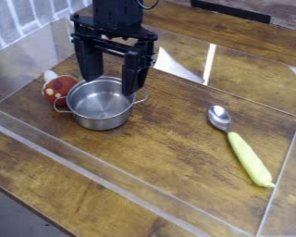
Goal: Put the mushroom in the silver pot
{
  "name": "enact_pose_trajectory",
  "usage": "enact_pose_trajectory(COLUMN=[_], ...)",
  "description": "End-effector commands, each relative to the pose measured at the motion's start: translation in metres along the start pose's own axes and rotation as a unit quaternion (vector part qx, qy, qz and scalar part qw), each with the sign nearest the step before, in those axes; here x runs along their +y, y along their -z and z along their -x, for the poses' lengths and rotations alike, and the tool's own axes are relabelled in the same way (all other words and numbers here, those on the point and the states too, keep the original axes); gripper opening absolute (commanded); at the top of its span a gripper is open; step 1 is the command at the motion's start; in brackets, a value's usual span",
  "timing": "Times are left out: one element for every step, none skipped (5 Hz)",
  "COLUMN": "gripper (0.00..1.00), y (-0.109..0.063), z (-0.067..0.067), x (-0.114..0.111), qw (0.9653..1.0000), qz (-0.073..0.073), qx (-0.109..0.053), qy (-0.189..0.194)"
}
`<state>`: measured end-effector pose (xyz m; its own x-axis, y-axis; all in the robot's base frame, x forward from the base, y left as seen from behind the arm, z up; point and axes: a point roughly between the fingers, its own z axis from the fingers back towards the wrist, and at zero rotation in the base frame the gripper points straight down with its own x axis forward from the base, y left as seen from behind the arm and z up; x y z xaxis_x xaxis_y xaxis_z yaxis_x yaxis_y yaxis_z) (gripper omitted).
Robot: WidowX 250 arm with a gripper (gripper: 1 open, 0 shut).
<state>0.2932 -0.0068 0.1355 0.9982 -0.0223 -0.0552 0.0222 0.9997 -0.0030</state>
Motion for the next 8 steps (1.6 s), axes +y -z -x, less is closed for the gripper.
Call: enact_pose_trajectory(gripper=[1.00, 1.00, 1.00, 1.00, 1.00, 1.00, 1.00, 1.00], y=[0.015, 0.024, 0.032, 0.031, 0.033, 0.036, 0.039, 0.037], z=[0.005, 0.003, 0.001, 0.003, 0.003, -0.014, -0.028, -0.031], x=[-0.009, 0.013, 0.035, 0.062, 0.098, 0.126, 0.143, 0.145], qw=[0.9998, 0.9978, 0.9933, 0.9872, 0.9796, 0.9615, 0.9470, 0.9395], qz=[0.001, 0.002, 0.002, 0.001, 0.003, 0.013, 0.017, 0.017], qx=[0.017, 0.018, 0.015, -0.007, -0.041, -0.068, -0.092, -0.109], qy=[-0.009, -0.063, -0.114, -0.159, -0.197, -0.266, -0.307, -0.324])
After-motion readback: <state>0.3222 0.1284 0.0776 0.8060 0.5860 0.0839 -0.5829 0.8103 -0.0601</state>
